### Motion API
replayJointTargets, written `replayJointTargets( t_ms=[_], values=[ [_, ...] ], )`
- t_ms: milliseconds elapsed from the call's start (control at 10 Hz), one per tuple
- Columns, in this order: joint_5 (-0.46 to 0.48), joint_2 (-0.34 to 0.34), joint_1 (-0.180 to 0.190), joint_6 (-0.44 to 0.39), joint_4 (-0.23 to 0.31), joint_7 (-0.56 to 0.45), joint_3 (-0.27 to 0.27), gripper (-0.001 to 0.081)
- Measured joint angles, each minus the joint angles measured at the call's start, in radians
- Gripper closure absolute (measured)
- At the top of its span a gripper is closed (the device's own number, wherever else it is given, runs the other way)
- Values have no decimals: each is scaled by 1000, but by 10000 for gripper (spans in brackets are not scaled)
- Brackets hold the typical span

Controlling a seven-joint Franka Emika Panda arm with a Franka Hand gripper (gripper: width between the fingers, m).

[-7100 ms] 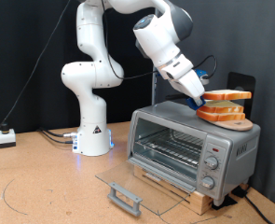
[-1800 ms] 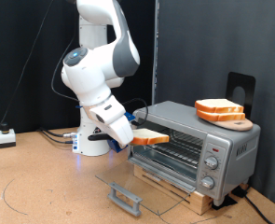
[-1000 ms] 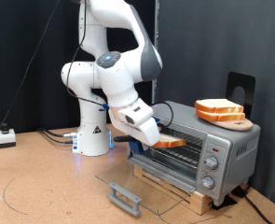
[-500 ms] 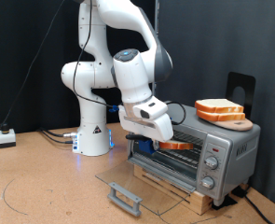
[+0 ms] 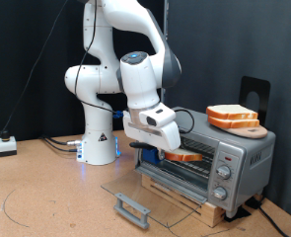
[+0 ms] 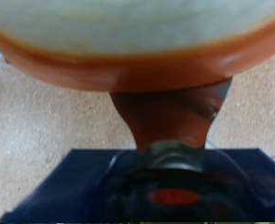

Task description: Make a piece of toast with the oven

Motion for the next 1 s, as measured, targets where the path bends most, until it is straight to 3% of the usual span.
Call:
replayJointTargets(
  t_ms=[500, 1000],
  values=[
    [-7, -2, -32, -20, 12, -9, -33, 395],
    [6, -40, -14, -62, -7, -45, -23, 395]
  ],
)
